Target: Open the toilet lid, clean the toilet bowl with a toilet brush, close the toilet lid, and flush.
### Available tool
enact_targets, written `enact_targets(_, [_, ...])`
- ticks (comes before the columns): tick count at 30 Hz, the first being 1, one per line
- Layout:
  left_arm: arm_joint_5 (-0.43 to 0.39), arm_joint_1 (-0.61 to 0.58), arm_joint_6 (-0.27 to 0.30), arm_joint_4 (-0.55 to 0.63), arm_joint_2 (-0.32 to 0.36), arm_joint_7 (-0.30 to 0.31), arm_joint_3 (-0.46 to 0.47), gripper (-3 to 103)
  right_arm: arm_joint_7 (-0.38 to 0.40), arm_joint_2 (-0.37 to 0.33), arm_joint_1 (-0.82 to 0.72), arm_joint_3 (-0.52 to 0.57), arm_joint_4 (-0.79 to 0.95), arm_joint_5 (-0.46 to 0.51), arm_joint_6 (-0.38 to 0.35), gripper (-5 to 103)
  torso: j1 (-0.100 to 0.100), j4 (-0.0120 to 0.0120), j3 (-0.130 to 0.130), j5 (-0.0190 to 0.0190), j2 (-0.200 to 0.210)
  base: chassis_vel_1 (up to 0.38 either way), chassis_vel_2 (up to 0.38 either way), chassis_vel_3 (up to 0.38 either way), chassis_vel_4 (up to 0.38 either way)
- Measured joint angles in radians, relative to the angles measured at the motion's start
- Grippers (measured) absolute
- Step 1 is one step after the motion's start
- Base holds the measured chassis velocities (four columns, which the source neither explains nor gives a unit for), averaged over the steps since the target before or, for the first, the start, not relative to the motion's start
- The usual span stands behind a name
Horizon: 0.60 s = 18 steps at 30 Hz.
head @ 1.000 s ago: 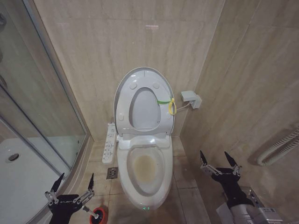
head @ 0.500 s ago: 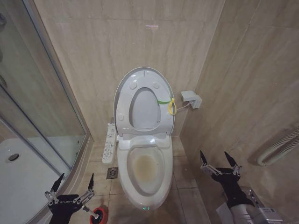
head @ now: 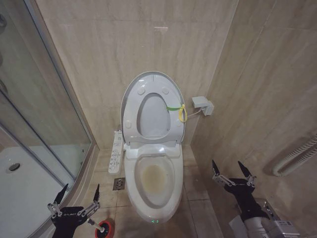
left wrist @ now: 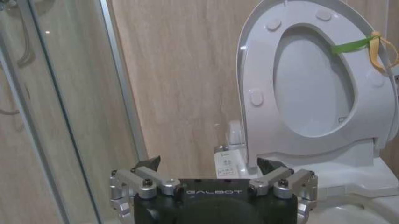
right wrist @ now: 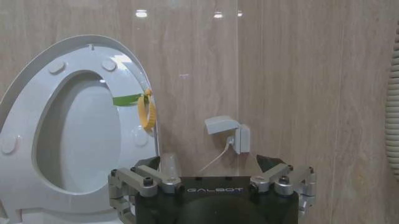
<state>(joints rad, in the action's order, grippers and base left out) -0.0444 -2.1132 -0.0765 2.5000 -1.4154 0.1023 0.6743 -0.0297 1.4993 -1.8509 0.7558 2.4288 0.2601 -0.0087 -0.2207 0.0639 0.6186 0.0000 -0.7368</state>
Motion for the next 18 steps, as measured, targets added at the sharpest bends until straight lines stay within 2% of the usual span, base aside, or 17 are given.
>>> enact_targets(18, [0.000,0.000,0.000,0.000,0.000,0.000,0.000,100,0.000,0.000,0.000,0.000,0.000,0.000,0.000,100,0.000,0.0000,0.000,0.0000,0.000,0.000,0.000,0.000,0.000])
